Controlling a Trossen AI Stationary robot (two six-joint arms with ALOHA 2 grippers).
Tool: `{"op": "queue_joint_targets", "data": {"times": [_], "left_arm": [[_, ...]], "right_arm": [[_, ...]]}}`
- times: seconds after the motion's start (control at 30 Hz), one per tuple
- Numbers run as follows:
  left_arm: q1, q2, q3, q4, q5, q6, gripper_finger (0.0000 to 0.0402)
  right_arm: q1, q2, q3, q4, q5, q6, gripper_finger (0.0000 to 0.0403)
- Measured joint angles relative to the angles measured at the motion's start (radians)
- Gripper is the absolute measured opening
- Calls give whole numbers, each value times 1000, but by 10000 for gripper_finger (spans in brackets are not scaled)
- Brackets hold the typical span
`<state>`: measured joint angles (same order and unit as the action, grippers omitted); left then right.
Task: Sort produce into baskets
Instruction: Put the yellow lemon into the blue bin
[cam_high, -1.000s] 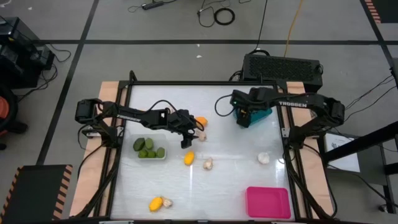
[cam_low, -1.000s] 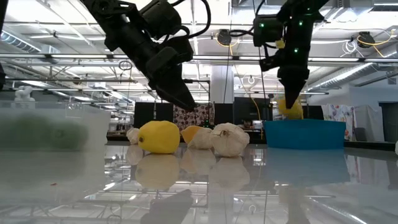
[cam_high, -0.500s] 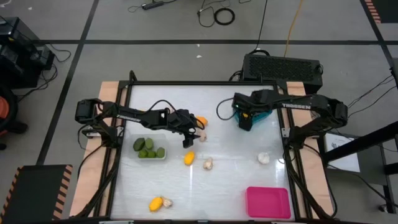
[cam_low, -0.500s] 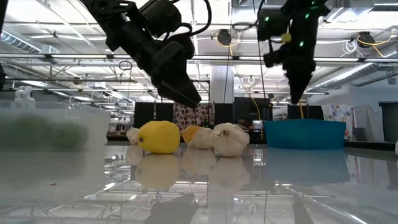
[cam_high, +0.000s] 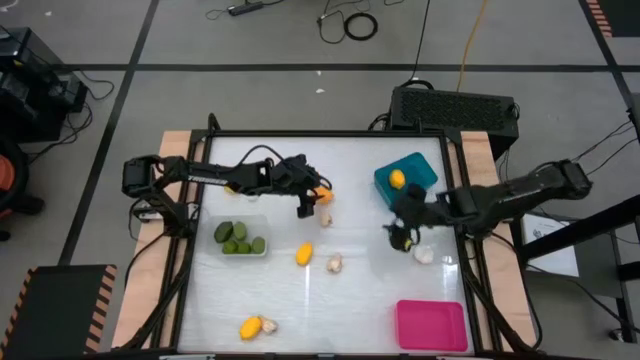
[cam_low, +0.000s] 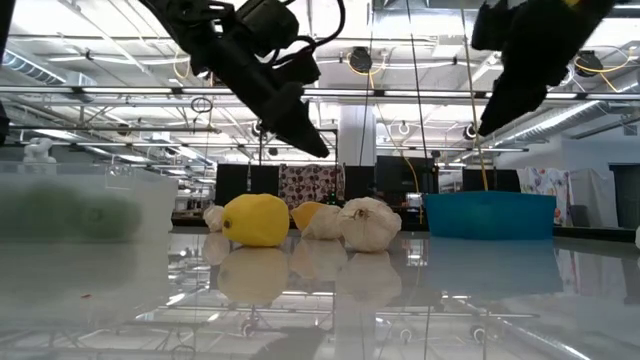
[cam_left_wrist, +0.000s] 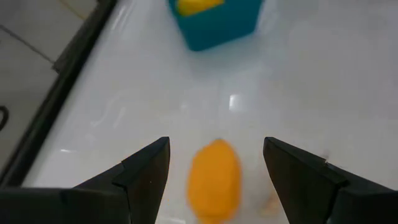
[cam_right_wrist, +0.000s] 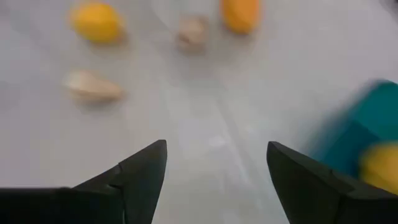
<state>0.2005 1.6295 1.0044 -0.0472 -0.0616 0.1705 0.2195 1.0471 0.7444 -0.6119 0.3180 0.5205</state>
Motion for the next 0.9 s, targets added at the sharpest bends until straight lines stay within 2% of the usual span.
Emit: {"op": "queue_joint_targets", "data": {"times": [0.13, 0.23, 0.37, 0.6, 0.9], "left_arm": [[22, 5, 1, -4, 1, 6, 267], [29, 29, 2, 6, 5, -7, 269], [33, 106, 20, 1, 5, -9, 290], [41, 212, 124, -27, -14, -51, 338], [71, 274, 133, -92, 68, -61, 348]], "right_arm": [[69, -29, -87, 189, 2, -12, 269], [91, -28, -100, 248, 6, -50, 269], [104, -28, -100, 277, 48, -101, 269], [103, -28, -100, 285, 49, -121, 270], [103, -28, -100, 280, 48, -121, 270]]}}
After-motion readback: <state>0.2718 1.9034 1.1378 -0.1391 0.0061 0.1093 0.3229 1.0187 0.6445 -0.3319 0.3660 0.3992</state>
